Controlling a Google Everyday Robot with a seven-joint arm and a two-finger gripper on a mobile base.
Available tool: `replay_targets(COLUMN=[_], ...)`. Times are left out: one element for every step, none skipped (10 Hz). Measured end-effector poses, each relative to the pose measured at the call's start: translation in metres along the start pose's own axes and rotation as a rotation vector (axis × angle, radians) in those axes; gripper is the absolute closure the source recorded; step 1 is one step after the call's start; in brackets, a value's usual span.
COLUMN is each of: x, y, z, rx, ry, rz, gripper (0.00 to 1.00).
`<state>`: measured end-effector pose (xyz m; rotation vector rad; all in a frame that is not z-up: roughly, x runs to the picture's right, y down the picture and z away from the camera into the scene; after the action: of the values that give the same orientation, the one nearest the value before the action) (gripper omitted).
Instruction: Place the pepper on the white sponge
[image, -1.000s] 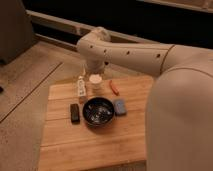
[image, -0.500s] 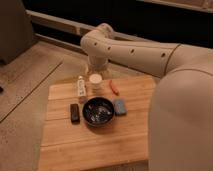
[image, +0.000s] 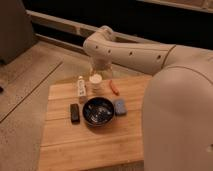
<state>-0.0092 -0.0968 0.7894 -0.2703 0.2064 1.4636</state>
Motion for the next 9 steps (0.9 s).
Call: replay_targets(x=[-0.008, -0.011, -0.012, -0.011, -0.007, -0.004, -0.004, -0.002, 0.001], y=[-0.008, -0.014, -0.020, -0.028, -0.044, -0.059, -0.072, -0.083, -0.090], z=[0.011, 0.019, 0.029, 0.040, 0.056, 0.068, 0.077, 0.087, 0.094], rx=[-0.030, -0.051, -0.066, -0.076, -0.065, -0.045, -0.021, 0.008, 0.032], ry=[-0.008, -0.007, 0.002, 0.019, 0.055, 0.084, 0.111, 0.145, 0.170], rz=[0.013, 0.024, 0.031, 0.037, 0.042, 0.043, 0.037, 0.027, 0.018], gripper=[0.35, 0.35, 0.35, 0.35, 0.35, 0.35, 0.35, 0.35, 0.35])
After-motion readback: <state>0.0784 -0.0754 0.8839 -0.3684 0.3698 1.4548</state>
